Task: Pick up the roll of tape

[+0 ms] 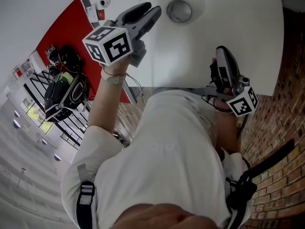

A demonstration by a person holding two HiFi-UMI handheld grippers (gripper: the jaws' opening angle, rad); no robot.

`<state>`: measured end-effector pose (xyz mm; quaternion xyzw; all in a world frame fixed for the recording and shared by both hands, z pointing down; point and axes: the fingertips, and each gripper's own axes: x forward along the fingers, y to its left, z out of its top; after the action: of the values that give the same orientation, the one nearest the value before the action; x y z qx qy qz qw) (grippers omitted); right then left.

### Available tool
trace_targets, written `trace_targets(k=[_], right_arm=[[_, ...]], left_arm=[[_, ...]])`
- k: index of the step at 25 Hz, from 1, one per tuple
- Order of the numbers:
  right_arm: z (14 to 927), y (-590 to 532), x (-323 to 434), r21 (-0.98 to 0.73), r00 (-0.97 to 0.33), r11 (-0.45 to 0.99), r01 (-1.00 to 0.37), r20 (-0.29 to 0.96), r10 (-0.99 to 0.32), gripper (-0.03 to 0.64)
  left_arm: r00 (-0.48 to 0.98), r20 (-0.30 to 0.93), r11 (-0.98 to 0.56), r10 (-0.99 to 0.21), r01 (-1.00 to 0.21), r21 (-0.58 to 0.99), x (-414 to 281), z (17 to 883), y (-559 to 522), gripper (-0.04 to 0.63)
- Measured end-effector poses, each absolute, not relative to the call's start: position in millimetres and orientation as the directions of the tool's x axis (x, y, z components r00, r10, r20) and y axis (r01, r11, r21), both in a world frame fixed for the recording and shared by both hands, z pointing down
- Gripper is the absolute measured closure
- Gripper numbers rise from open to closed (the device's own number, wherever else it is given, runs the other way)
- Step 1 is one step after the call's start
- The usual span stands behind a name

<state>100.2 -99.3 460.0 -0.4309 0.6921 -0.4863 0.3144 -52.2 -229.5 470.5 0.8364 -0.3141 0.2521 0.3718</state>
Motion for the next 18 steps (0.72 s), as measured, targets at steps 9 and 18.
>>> trace_targets(k=[9,18], right_arm=[[497,-96,116,-0.956,-0.387,0.104,-0.275,0.011,-0.922,0.594],[529,-88,129,-0.965,-0.335,0.049,-0.257,0.042,-0.941,0.594]], left_arm=[[0.608,0.746,-0.573,-0.271,-0.725,0.382,-32,533,-243,0.394],[0.536,0.820,-0.604,-0.202,-0.727,0.326,-28,587,-243,0.341]])
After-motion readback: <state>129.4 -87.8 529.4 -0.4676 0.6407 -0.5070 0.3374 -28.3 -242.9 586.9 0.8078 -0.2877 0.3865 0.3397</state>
